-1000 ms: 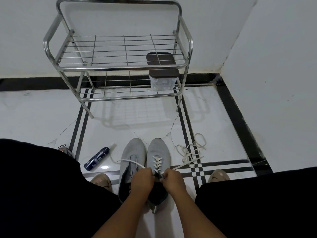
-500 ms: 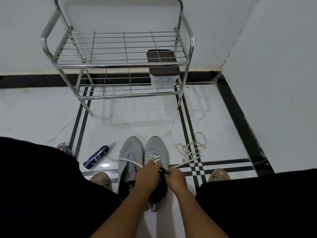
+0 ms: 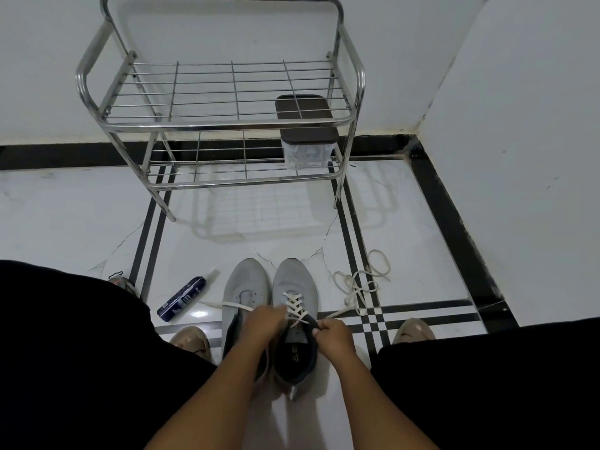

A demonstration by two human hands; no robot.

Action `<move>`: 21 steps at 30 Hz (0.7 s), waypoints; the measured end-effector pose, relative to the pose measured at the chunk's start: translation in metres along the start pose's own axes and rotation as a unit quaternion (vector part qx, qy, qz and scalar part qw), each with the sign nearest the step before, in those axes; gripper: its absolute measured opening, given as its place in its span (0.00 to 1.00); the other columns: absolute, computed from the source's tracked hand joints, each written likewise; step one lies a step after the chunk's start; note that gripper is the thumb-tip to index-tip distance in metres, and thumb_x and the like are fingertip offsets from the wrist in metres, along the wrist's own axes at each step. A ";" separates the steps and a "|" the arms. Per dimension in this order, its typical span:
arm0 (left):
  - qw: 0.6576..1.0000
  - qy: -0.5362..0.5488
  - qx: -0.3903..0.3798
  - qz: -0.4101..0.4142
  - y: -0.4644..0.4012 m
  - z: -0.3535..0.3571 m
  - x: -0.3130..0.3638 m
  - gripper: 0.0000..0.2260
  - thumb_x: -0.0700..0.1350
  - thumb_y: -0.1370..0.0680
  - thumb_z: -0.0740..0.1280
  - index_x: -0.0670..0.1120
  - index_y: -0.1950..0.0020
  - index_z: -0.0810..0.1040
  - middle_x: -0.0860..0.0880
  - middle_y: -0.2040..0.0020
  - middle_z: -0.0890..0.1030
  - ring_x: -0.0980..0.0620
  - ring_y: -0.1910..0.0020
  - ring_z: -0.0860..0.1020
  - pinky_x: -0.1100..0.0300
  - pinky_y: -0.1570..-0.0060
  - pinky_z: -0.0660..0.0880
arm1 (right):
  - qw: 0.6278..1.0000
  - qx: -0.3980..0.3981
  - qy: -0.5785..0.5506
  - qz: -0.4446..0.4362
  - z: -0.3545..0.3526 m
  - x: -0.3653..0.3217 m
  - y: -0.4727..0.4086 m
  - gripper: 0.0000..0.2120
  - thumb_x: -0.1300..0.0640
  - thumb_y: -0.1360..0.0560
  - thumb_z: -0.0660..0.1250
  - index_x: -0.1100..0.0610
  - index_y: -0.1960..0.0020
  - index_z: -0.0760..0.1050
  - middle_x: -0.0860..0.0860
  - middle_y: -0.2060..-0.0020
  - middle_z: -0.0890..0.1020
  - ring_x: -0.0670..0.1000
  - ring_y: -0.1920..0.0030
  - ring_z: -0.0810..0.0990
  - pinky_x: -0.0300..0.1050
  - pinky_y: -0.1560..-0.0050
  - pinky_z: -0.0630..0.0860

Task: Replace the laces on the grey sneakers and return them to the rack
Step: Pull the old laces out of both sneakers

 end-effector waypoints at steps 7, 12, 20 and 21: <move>0.957 -0.190 0.147 0.163 0.010 0.027 0.020 0.14 0.56 0.24 0.63 0.54 0.43 0.81 0.54 0.34 0.70 0.49 0.31 0.64 0.51 0.34 0.59 | 0.999 -0.019 0.016 -0.026 0.005 -0.006 0.002 0.07 0.58 0.25 0.64 0.56 0.52 0.80 0.52 0.57 0.82 0.53 0.53 0.80 0.42 0.54 0.74; 0.822 0.541 0.151 -0.095 -0.003 -0.010 -0.004 0.11 0.45 0.25 0.61 0.41 0.59 0.79 0.43 0.61 0.83 0.46 0.60 0.78 0.56 0.57 0.74 | 1.000 -0.006 -0.012 -0.001 0.002 0.001 0.002 0.06 0.59 0.26 0.65 0.56 0.54 0.80 0.54 0.56 0.84 0.55 0.53 0.82 0.44 0.50 0.78; 0.994 -0.001 0.056 0.096 -0.003 -0.004 0.031 0.10 0.50 0.21 0.62 0.46 0.53 0.79 0.46 0.55 0.81 0.46 0.54 0.79 0.56 0.56 0.72 | 1.000 -0.004 0.006 0.002 0.004 0.001 -0.001 0.08 0.58 0.25 0.64 0.58 0.50 0.80 0.54 0.54 0.83 0.54 0.51 0.80 0.44 0.50 0.75; 0.992 0.017 0.081 0.095 0.000 0.003 0.027 0.10 0.50 0.20 0.62 0.46 0.52 0.79 0.46 0.55 0.81 0.46 0.53 0.79 0.56 0.56 0.72 | 1.000 -0.003 0.010 0.001 0.003 0.002 -0.001 0.08 0.58 0.25 0.64 0.58 0.50 0.80 0.54 0.55 0.83 0.54 0.52 0.80 0.43 0.51 0.75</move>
Point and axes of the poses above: each hand's wrist, its own y-axis away from the middle knuckle, its own z-axis out of the palm, x = y × z, the point moved 7 cm from there along -y, towards the middle knuckle
